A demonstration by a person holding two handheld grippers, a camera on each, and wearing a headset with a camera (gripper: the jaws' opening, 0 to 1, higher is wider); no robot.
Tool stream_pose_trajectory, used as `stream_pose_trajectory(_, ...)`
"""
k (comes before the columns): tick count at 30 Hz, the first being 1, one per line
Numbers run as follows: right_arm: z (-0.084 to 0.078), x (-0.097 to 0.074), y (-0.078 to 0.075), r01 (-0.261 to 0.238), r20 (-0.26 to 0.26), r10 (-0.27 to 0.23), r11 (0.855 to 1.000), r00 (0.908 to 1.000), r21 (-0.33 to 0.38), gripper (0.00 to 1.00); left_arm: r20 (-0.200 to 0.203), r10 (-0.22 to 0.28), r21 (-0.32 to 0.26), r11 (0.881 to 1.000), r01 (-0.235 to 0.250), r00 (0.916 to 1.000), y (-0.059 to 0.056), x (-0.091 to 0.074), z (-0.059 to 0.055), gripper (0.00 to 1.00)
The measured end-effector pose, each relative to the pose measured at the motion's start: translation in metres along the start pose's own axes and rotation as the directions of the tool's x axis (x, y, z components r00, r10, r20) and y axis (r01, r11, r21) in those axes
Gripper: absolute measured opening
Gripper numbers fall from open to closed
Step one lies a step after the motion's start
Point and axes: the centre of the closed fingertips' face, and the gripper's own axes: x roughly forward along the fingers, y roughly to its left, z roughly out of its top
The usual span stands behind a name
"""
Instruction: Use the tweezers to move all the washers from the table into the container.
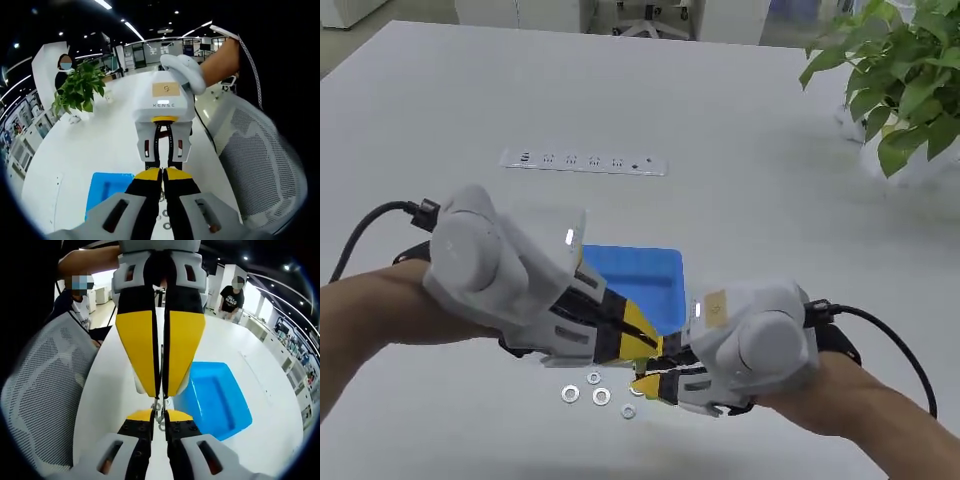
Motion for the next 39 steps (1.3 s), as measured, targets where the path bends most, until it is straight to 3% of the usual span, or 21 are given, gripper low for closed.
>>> stream_pose_trajectory(23, 0.01, 0.0, -0.049, 0.063, 0.026, -0.062, 0.998, 0.9977, -0.029, 0.1, 0.003, 0.061, 0.038, 0.997, -0.061, 0.9981, 0.042, -0.009, 0.003, 0.05)
stream_pose_trajectory(39, 0.003, 0.018, -0.081, 0.083, 0.022, -0.082, 0.996, 0.9964, -0.029, 0.11, -0.006, 0.098, 0.025, 0.995, -0.097, 0.9952, 0.072, -0.006, -0.017, 0.05)
